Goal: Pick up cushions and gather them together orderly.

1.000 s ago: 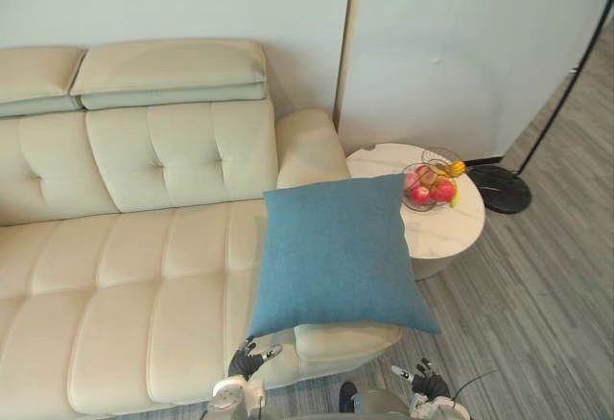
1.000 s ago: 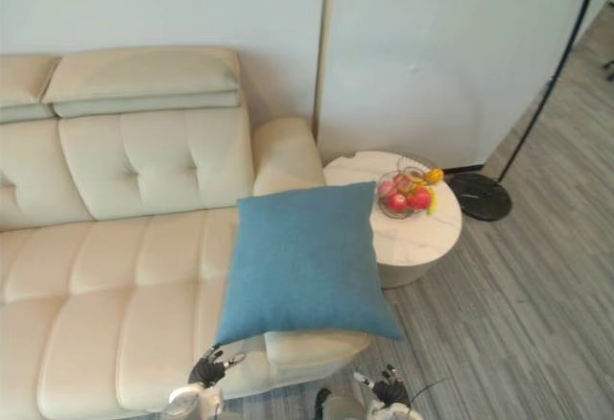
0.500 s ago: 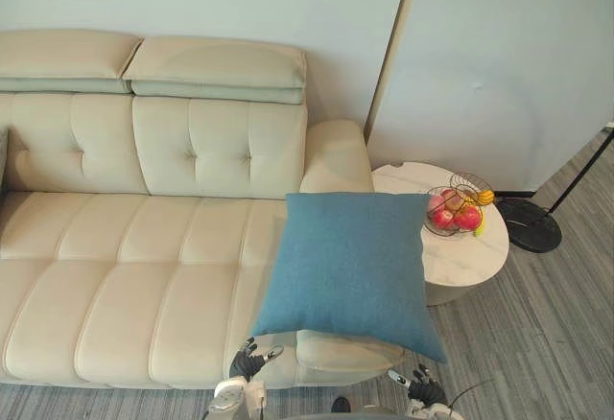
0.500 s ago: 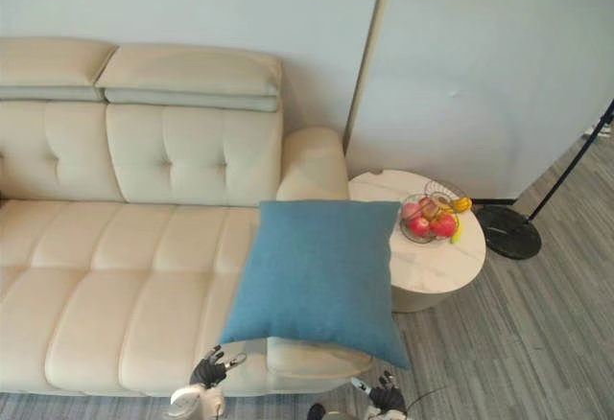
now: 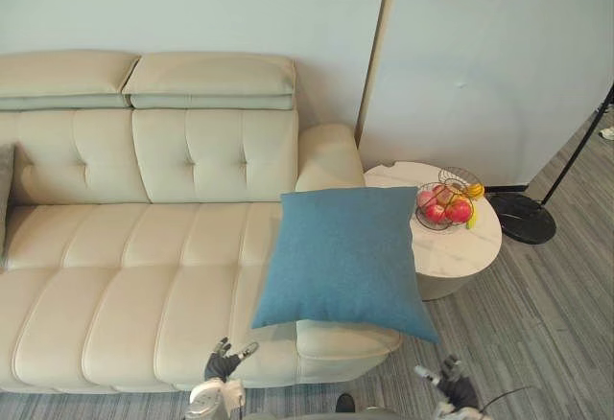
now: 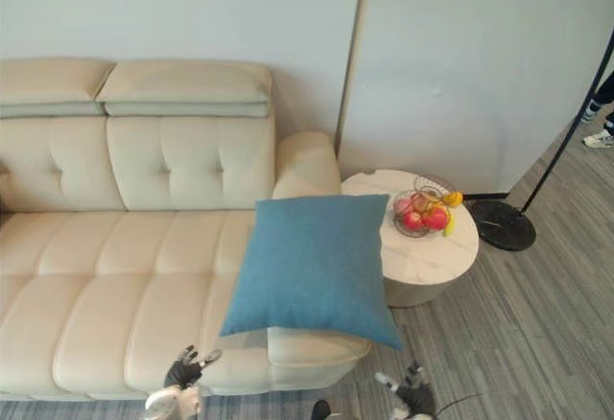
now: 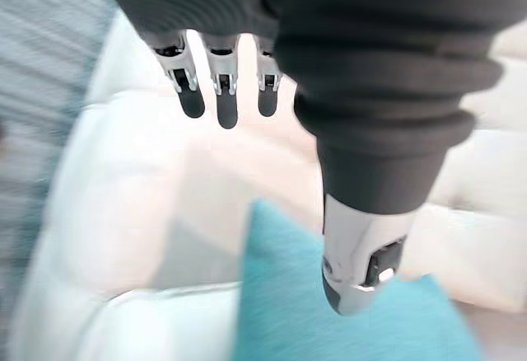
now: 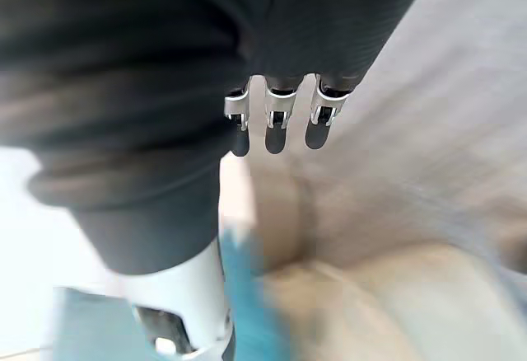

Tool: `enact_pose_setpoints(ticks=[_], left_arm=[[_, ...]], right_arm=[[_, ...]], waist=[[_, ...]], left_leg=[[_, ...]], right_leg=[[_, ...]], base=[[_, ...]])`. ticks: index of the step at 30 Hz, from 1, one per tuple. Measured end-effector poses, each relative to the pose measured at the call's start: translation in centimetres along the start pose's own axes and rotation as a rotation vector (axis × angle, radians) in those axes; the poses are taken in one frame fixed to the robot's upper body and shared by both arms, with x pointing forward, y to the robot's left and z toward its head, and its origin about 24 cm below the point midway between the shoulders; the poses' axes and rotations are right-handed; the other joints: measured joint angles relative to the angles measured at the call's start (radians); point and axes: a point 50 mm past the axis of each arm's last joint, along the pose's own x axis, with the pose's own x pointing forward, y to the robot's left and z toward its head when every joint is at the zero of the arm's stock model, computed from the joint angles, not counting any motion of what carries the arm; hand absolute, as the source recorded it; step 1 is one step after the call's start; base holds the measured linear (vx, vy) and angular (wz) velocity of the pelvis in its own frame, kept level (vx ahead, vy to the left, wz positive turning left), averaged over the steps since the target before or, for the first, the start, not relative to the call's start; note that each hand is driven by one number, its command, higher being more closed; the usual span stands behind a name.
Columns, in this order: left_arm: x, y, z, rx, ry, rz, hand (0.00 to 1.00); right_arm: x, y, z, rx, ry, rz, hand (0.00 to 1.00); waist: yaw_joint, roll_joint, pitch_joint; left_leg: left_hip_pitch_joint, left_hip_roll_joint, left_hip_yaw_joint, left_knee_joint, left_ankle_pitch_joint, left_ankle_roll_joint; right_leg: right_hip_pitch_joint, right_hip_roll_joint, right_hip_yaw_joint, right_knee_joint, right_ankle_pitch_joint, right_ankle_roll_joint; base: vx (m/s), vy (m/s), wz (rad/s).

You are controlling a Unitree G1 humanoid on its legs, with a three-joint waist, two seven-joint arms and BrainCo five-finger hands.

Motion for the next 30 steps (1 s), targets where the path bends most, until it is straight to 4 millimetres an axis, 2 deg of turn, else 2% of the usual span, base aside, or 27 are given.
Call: enact_pose_setpoints(ticks=[2,7,11,13,16,20,23,26,30], left_arm=[[0.2,0.3,1.7,-0.019,-0.073,0.001,0.0],[-0.1,0.9,4.6,-0.048,-0.203,0.005,0.0],[-0.3,1.1,6.6,-0.073,-0.296,0.002,0.0],[-0.3,0.9,7.5,-0.055,-0.329,-0.016,0.0],[0.1,-0.1,8.7,-0.029,-0.358,-0.059,0.0],[0.5,-2.8,10.4,-0.004,-0.402,-0.151,0.0],[0.9,-4.6,11.6,0.011,-0.423,-0.206,0.0],[1.2,-5.5,11.8,0.028,-0.417,-0.231,0.0],[1.9,-6.8,13.0,0.052,-0.426,-0.256,0.0]], right_arm=[[0.2,-1.2,3.2,-0.042,-0.128,0.003,0.0],[0.2,-3.1,7.8,-0.111,-0.293,0.017,0.0],[0.6,-2.7,10.4,-0.138,-0.386,0.068,0.0],[1.3,-1.7,12.0,-0.154,-0.436,0.112,0.0],[2.2,0.3,12.9,-0.155,-0.46,0.184,0.0],[3.7,3.3,13.7,-0.111,-0.462,0.277,0.0],[4.8,4.2,13.8,-0.089,-0.436,0.286,0.0],[5.4,4.4,13.4,-0.063,-0.407,0.272,0.0],[6.4,5.4,13.6,-0.024,-0.385,0.25,0.0]], waist=[[-0.002,0.001,-0.001],[-0.019,0.007,-0.012],[-0.021,0.009,-0.019],[-0.022,0.009,-0.019],[-0.023,0.001,-0.015],[-0.022,-0.005,-0.006],[-0.023,-0.006,0.014],[-0.025,-0.004,0.046],[-0.025,-0.012,0.114]], left_leg=[[0.0,0.012,0.001,0.001,-0.005,0.001],[0.004,0.022,0.0,0.001,0.0,-0.006],[0.0,0.014,0.002,0.005,0.009,-0.01],[-0.01,0.007,0.0,0.008,0.016,-0.01],[-0.025,-0.001,-0.005,0.018,0.023,0.001],[-0.064,-0.011,-0.02,0.015,0.049,0.006],[-0.089,-0.014,-0.037,0.016,0.05,0.005],[-0.089,-0.021,-0.05,0.016,0.05,0.005],[-0.136,-0.037,-0.061,0.019,0.06,0.004]], right_leg=[[-0.015,0.01,0.001,0.031,-0.023,-0.006],[-0.045,0.012,-0.008,0.117,-0.081,-0.023],[-0.054,0.01,0.01,0.126,-0.088,-0.027],[-0.06,0.006,0.016,0.118,-0.087,-0.027],[-0.061,0.0,0.012,0.105,-0.081,-0.03],[-0.061,-0.006,-0.003,0.027,-0.024,-0.031],[-0.055,-0.006,-0.017,-0.016,0.012,-0.029],[-0.032,-0.007,-0.023,-0.051,0.038,-0.021],[-0.066,-0.022,-0.026,-0.064,0.075,-0.013]], base=[[0.07,-0.04,-0.02],[0.13,-0.017,0.07],[0.14,0.023,-0.05],[0.06,0.024,-0.05],[0.01,0.017,0.07],[-0.03,0.033,0.13],[-0.06,0.043,0.14],[-0.11,0.04,0.14],[-0.18,0.045,0.07]])
